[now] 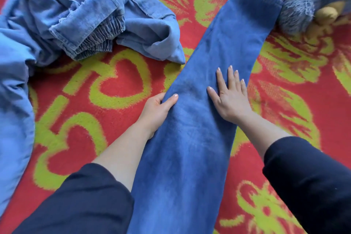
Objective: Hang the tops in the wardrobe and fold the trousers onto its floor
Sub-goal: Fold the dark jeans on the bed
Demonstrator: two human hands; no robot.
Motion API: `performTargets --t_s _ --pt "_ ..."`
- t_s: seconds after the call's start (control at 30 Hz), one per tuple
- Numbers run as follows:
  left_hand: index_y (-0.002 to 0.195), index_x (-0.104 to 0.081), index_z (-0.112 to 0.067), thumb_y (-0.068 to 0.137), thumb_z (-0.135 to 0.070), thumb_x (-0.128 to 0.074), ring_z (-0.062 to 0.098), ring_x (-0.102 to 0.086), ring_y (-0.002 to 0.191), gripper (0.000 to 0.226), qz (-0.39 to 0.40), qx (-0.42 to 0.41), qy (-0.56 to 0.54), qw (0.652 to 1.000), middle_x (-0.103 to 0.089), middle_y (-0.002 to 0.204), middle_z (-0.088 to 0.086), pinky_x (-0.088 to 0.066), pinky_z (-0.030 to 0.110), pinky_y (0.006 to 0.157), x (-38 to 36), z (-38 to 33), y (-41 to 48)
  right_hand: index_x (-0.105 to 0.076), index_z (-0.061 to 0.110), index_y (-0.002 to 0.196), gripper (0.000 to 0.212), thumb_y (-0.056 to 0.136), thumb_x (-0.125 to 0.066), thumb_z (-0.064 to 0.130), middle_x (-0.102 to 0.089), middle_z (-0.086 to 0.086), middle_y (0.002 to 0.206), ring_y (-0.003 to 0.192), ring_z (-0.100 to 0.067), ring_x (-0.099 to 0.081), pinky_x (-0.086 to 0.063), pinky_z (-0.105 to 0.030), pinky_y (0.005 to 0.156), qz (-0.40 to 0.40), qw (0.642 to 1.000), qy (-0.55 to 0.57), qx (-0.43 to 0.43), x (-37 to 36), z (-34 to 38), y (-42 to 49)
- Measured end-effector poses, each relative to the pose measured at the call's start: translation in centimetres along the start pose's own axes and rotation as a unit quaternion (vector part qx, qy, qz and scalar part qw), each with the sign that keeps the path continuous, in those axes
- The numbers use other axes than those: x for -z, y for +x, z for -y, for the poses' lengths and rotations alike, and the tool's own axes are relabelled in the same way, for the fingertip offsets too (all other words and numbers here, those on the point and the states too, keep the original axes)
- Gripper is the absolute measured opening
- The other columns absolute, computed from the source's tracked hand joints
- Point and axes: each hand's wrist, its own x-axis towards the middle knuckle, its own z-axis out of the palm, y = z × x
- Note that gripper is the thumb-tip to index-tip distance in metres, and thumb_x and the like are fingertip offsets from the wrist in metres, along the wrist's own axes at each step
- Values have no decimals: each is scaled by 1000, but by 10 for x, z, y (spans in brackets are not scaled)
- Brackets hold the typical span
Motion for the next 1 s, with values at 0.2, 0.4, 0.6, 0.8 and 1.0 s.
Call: performTargets --t_s 0.2,0.4,0.6,0.8,1.0 --pt "93 -73 -18 82 -25 -74 13 -73 78 13 46 15 117 992 -76 88 -4 -53 19 57 43 44 -73 5 48 149 67 92 -25 67 21 1 160 145 -23 24 5 -45 119 84 994 57 -27 -27 31 -120" --pt "92 -73 -20 82 -18 -73 15 -73 82 10 75 62 180 979 -76 90 -4 -55 23 61 104 98 -152 3 52 147 71 90 -38 65 23 7 159 144 -15 26 5 -41 118 91 985 127 -73 -58 77 -252" --pt "94 -73 -19 83 -18 -73 8 -70 85 10 92 82 250 960 -75 91 -7 -55 29 73 174 151 -235 -8 46 150 74 90 -51 55 20 8 159 146 -18 21 -3 -45 119 66 966 183 -168 -87 141 -362" --pt "99 -70 -19 85 -30 -71 2 -68 87 17 79 122 281 949 -75 93 -8 -52 26 77 219 197 -306 -18 22 152 93 79 -73 43 -30 -10 145 133 -26 -32 -31 -43 105 -67 857 337 -384 -113 213 -458" --pt "109 -57 -9 87 -28 -69 16 -67 97 32 31 136 245 959 -69 104 2 -51 34 88 223 219 -341 -58 11 103 43 77 -77 40 -59 -5 109 95 -16 -57 -43 -27 86 30 676 536 -505 -142 244 -508"
